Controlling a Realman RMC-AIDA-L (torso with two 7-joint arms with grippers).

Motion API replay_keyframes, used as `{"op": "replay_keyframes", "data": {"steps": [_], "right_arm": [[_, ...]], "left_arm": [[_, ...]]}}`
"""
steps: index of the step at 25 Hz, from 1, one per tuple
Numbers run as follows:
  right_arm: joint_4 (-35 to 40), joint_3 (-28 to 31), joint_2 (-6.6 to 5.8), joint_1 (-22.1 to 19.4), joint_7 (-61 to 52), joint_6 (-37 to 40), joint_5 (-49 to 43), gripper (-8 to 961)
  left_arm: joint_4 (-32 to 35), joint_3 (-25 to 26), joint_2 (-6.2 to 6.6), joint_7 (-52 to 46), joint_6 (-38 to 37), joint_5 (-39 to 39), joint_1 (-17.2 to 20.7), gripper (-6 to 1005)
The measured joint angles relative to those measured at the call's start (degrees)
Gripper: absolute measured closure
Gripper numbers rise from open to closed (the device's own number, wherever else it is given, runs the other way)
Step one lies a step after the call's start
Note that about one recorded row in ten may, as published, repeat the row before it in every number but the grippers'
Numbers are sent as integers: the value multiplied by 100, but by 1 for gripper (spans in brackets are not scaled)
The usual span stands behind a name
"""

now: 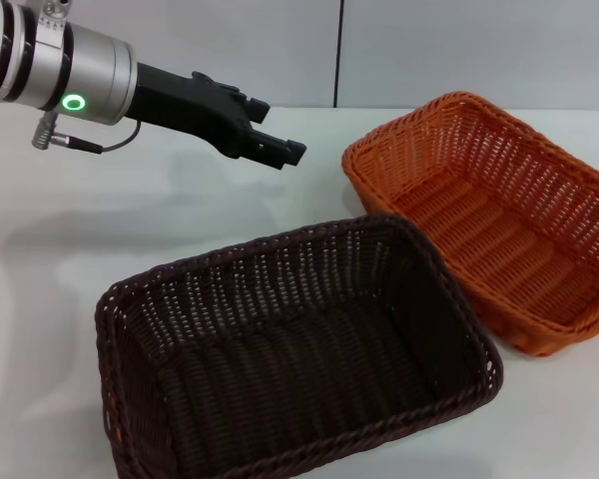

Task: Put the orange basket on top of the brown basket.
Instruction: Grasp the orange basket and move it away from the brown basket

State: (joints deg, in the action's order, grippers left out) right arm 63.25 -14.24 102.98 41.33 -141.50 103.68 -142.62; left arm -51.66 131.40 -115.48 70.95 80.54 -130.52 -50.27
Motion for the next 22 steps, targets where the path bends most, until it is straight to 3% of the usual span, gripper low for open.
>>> {"op": "replay_keyframes", "data": {"steps": [3,8,14,22], "right_arm": [[-74,20,-180,141,-635,473,-223,236],[-312,2,-153,147,-827,586,-976,236],[-766,127,-116,-23,-829,479,-886,237],[-1415,124,-274,-257,-795,359,-689,239]], "left_arm": [[231,0,22,195,-212,55,-8,155],[316,79,-9,287,-608,395,82,155],[327,132,-10,464,-1127,1207,348,155],[329,130,-33,647,-1759,2039,625,155]]}}
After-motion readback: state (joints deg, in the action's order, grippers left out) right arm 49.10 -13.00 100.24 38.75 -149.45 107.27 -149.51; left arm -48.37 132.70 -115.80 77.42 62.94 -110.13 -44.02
